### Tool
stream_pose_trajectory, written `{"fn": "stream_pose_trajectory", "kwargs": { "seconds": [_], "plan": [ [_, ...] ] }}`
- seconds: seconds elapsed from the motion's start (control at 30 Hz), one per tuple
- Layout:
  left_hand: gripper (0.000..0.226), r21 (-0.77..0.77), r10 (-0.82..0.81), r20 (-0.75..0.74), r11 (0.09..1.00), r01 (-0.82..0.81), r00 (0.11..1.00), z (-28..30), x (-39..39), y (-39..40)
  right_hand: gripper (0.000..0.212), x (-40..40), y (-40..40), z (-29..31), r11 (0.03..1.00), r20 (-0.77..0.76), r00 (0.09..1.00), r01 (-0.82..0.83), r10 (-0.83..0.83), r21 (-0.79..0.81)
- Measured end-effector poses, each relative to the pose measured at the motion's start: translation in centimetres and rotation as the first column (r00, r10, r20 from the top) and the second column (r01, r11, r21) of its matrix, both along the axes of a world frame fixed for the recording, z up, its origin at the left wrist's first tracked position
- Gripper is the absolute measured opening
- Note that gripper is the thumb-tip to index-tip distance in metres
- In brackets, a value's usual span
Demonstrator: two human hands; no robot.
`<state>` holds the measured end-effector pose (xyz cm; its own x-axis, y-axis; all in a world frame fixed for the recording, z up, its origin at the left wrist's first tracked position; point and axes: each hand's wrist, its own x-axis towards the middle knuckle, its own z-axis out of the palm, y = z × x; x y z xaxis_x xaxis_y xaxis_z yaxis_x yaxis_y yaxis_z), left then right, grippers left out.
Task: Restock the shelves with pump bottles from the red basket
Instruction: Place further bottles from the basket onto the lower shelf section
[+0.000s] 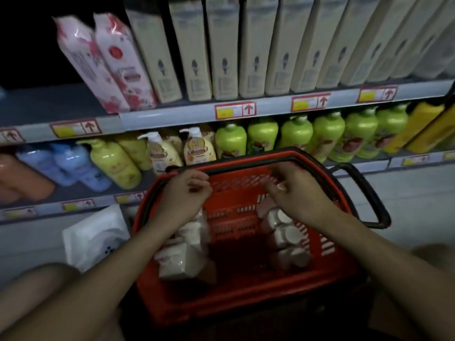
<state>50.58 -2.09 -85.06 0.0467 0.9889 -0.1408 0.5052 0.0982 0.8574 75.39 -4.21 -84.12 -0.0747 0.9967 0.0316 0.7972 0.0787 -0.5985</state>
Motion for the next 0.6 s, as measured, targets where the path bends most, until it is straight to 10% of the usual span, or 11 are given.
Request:
{"fn": "stream_pose_trajectory", "kwargs": {
  "seconds": [0.33,0.6],
  "plan": [
    [0.02,-0.181,-0.295,-0.407,0.954,0.24,0.865,-5.4,-4.3,-1.7,0.042,-6.0,0.2,-6.5,0.884,0.322,0.837,-0.349,0.443,-0.31],
    [0.03,-0.066,-0.333,-0.392,0.94,0.335,0.858,-6.3,-3.7,-3.3,0.051,0.5,4.3,-9.5,0.966,0.651,0.727,-0.063,0.218,-0.252]
  ]
}}
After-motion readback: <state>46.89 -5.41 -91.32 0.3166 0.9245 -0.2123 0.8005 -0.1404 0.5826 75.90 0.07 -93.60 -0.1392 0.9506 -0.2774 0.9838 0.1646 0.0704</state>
